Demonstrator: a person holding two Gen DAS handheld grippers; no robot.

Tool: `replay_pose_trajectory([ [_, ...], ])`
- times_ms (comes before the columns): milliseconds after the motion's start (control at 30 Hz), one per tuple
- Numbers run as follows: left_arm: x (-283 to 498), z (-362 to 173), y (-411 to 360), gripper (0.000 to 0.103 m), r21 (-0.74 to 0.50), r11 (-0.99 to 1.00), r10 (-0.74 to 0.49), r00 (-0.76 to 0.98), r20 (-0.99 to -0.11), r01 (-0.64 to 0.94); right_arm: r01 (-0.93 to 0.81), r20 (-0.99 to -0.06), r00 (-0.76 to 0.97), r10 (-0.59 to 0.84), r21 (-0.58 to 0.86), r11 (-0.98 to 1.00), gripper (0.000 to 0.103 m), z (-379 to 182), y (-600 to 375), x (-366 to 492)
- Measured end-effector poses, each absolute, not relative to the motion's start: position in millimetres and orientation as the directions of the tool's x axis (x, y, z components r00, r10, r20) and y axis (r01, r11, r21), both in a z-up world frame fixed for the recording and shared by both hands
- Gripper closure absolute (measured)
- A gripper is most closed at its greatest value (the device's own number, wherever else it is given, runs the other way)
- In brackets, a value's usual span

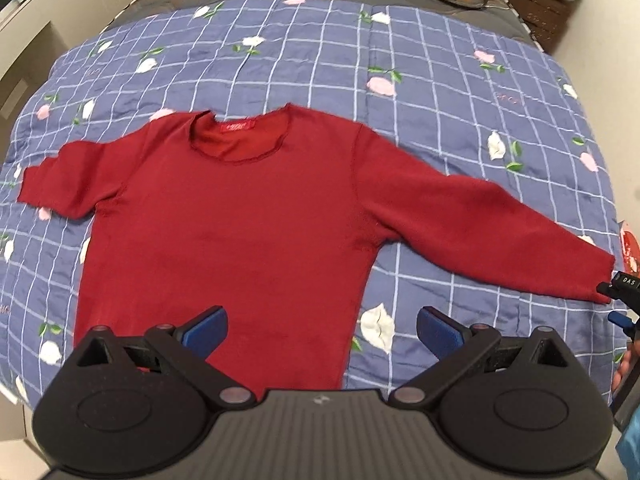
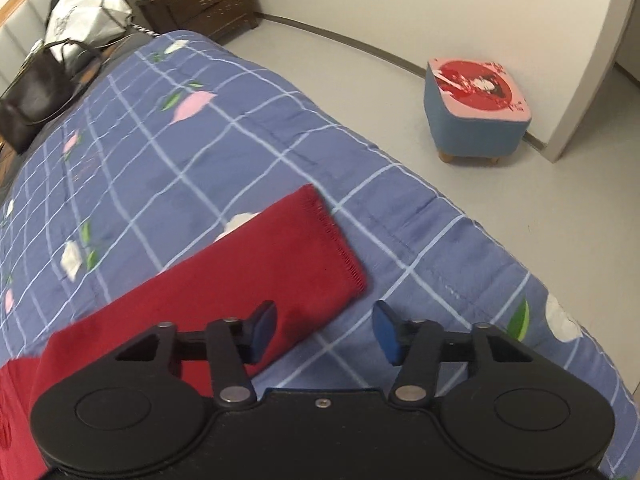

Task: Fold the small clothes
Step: 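Close the right tool on the sleeve cuff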

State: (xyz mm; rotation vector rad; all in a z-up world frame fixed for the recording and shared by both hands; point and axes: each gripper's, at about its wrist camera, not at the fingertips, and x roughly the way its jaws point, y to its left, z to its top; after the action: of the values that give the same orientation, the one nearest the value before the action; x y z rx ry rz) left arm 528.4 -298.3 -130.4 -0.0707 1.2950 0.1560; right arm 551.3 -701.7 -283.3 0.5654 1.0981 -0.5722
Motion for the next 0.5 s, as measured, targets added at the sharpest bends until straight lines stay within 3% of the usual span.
replay_pose_trajectory([
  [167, 528, -128, -300, 0.0, 0.055, 0.985, 0.097, 0.257, -0.962, -0.164, 0.666, -0.931, 0.34, -0.13, 0.141, 0.733, 0.089, -294, -704, 558],
  [233, 529, -127, -300, 0.0, 0.057, 0.984, 0.099, 0.257, -0.961, -0.166, 0.65, -0.925, 0.354, -0.136, 0.139, 0.747, 0.095, -290, -698, 559],
  [500, 528, -122, -296, 0.0, 0.042, 0.984, 0.087, 0.267, -0.96, -0.172, 0.578, -0.867, 0.475, -0.15, 0.179, 0.796, 0.099, -250, -682, 556],
])
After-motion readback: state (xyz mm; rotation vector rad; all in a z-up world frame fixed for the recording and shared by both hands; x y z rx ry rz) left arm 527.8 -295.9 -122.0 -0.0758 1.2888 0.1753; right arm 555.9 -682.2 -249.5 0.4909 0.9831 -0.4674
